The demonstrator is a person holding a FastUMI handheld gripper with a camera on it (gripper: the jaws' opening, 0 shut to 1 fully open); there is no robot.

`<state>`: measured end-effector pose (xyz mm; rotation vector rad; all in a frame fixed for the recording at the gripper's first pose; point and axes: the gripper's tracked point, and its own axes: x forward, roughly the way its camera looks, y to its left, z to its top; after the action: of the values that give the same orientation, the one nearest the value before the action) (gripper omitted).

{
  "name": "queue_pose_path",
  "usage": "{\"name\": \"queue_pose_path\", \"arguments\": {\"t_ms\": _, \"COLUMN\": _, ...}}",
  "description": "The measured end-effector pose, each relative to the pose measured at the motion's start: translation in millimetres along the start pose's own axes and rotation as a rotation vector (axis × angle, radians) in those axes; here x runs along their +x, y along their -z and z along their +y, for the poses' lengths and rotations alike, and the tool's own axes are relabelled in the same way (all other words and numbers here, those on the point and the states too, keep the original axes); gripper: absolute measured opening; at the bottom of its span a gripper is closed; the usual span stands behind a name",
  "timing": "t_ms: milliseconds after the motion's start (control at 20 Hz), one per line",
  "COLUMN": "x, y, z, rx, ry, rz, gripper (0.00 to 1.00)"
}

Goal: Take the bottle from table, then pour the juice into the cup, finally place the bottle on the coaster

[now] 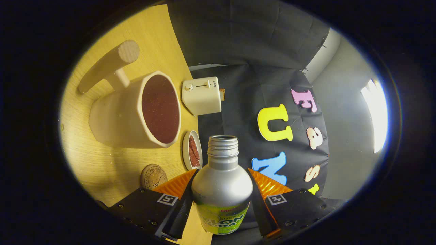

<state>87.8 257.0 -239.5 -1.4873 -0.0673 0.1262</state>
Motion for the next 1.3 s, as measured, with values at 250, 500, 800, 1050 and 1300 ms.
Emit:
{"name": "queue_pose_path", "arguments": {"t_ms": 250, "x": -0.1, "y": 0.2, "z": 0.8, "rx": -0.081, "ry": 0.011, "rz": -0.012, "gripper": 0.8}}
{"name": "queue_pose_path", "arguments": {"t_ms": 500, "x": 0.1, "y": -0.5, "z": -0.8, "rx": -0.15, "ry": 0.027, "rz": -0.03, "gripper": 0.8}}
{"name": "queue_pose_path", "arguments": {"t_ms": 800, "x": -0.8, "y": -5.3, "z": -7.0, "rx": -0.249, "ry": 0.066, "rz": -0.057, "gripper": 0.8}}
{"name": "queue_pose_path", "arguments": {"t_ms": 1050, "x": 0.0, "y": -8.6, "z": -11.2, "rx": -0.301, "ry": 0.078, "rz": -0.067, "gripper": 0.8}}
{"name": "queue_pose_path", "arguments": {"t_ms": 1300, "x": -0.6, "y": -7.8, "z": -14.9, "rx": -0.344, "ry": 0.077, "rz": -0.071, "gripper": 0.8}}
